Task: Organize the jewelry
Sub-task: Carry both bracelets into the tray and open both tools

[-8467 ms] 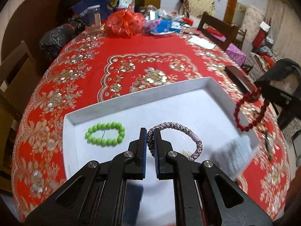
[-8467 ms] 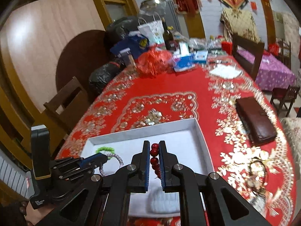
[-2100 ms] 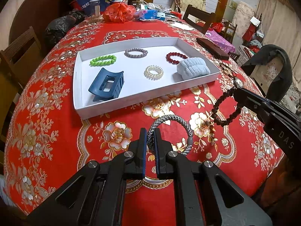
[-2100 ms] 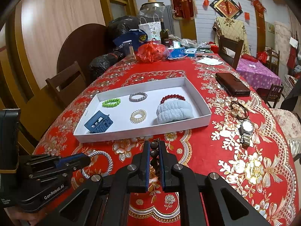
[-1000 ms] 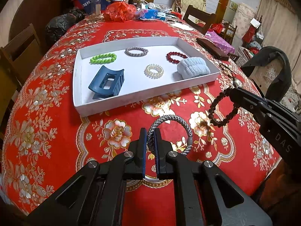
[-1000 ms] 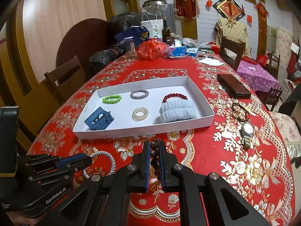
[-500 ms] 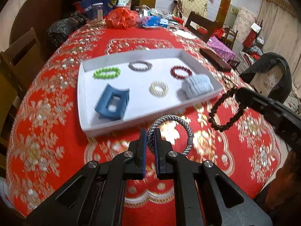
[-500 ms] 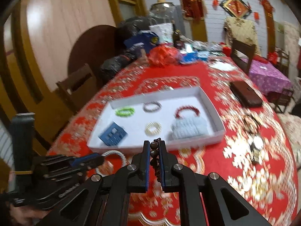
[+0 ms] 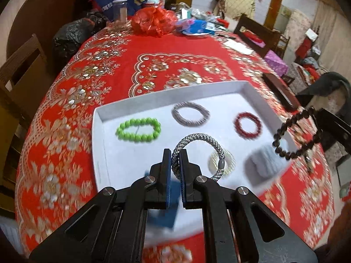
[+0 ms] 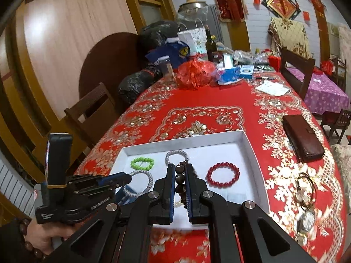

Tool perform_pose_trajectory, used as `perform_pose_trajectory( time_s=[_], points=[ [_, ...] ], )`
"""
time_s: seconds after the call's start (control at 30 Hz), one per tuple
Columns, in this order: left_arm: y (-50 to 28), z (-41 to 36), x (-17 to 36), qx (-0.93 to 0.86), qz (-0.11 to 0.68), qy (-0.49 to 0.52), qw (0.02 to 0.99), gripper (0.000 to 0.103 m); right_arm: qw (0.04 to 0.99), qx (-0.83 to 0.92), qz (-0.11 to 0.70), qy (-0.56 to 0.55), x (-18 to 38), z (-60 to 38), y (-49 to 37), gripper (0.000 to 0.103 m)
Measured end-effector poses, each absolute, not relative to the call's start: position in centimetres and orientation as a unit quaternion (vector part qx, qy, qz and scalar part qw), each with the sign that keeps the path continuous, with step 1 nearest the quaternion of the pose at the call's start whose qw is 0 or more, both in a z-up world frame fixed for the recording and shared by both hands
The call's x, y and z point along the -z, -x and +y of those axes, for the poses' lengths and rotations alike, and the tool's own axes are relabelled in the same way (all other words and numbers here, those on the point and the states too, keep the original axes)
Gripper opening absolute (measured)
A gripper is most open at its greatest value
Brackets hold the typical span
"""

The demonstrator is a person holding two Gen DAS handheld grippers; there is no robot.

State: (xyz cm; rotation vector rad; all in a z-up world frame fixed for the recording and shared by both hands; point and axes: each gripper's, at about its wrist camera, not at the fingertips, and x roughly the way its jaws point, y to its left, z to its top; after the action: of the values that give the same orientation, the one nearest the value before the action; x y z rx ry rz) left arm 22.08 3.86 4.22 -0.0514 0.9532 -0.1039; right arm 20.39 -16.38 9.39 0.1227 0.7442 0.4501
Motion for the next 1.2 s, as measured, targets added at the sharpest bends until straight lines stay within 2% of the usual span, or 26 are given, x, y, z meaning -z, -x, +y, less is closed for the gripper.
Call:
perform_pose_trajectory(
  time_s=[0.53,0.67,0.83,1.0,1.03,1.07,1.1,1.13,1.17,1.2],
  points=[
    [-25.9,4.2,0.5,0.008,0.500,0.030,0.866,0.006,0.869,-0.242,0.411,-0.128,-4.9,-13.6,-28.1,0.008],
    [-25.8,4.6,1.0,-0.002,0.499,0.032,0.866,0.006,0.850,-0.252,0.430,-0.170,-2.3,-14.0,-29.0,0.008],
    [-25.7,4.3,1.1,0.001,0.494,0.030,0.869,0.006,0.838,-0.213,0.471,-0.171,1.0,-15.6,-29.7,0.008],
    [-25.7,4.1,0.9,0.007,0.494,0.033,0.869,0.011,0.834,-0.211,0.480,-0.170,1.3,-16.1,-29.6,0.008],
    [-25.6,4.1,0.7,0.010,0.492,0.035,0.870,0.012,0.836,-0.211,0.479,-0.166,1.2,-16.0,-29.6,0.010],
    [-25.6,4.1,0.6,0.011,0.490,0.035,0.871,0.013,0.839,-0.210,0.475,-0.161,0.9,-16.0,-29.4,0.017],
    [-25.6,4.0,0.5,0.011,0.489,0.034,0.871,0.021,0.842,-0.210,0.471,-0.158,0.6,-16.0,-29.2,0.027],
    [-25.5,3.9,0.3,0.012,0.488,0.033,0.872,0.031,0.844,-0.212,0.466,-0.157,0.3,-16.1,-29.2,0.032],
    [-25.4,3.9,0.1,0.012,0.485,0.034,0.874,0.034,0.847,-0.214,0.461,-0.155,0.0,-16.1,-29.0,0.039],
    [-25.3,4.0,-0.2,0.013,0.481,0.036,0.876,0.035,0.850,-0.215,0.457,-0.151,-0.3,-16.0,-28.8,0.039]
  ],
)
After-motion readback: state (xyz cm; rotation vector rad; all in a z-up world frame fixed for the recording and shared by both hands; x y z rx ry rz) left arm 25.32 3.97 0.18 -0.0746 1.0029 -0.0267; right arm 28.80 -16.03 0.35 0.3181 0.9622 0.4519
